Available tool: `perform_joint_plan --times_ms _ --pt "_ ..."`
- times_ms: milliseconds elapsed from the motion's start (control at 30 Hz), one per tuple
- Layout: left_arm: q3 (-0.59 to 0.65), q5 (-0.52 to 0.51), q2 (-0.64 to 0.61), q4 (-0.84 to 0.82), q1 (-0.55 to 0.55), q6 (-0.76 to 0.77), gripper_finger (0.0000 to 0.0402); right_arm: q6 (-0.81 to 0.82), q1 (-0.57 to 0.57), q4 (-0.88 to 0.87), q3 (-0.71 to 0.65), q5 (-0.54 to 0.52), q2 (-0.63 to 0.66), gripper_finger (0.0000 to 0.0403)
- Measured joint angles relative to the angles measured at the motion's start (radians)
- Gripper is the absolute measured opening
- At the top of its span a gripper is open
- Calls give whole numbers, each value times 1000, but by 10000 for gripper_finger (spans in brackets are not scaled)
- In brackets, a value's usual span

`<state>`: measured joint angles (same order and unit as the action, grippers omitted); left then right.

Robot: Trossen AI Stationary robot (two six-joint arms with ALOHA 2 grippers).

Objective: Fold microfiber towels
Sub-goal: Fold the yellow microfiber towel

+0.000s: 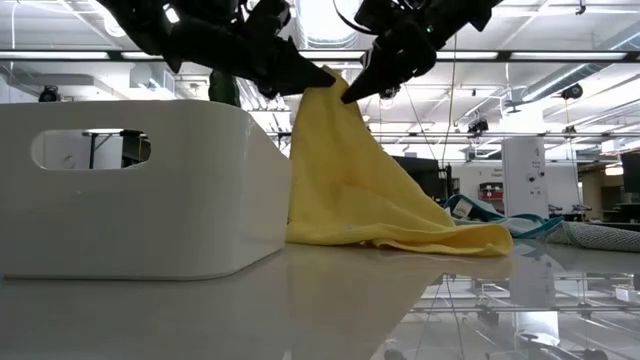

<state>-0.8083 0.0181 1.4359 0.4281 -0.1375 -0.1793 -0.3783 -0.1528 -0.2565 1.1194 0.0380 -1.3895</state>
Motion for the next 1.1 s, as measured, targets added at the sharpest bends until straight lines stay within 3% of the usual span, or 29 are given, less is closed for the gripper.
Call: perform_joint_plan --times_ms 67,133,233,400,733,900,1033,1100 --pt "-1 0 2 9 0 -20 42 2 0 1 0 0 -1 8" --pt "-1 0 1 9 0 -22 12 25 0 3 0 9 -1 9" --pt "3 12 -13 -15 7 -61 3 61 0 -2 1 24 2 20" --pt "29 106 -61 -140 50 -198 1 99 0 -29 1 52 17 74" --pt "30 137 -89 -252 54 -195 0 161 -81 25 -130 127 -15 182" --pt "30 149 -92 -257 53 -195 0 211 -139 111 -222 153 -76 185" --pt "30 151 -94 -256 53 -200 0 222 -158 115 -255 392 -131 165" --pt "30 150 -96 -251 53 -223 0 220 -157 118 -257 423 -160 150"
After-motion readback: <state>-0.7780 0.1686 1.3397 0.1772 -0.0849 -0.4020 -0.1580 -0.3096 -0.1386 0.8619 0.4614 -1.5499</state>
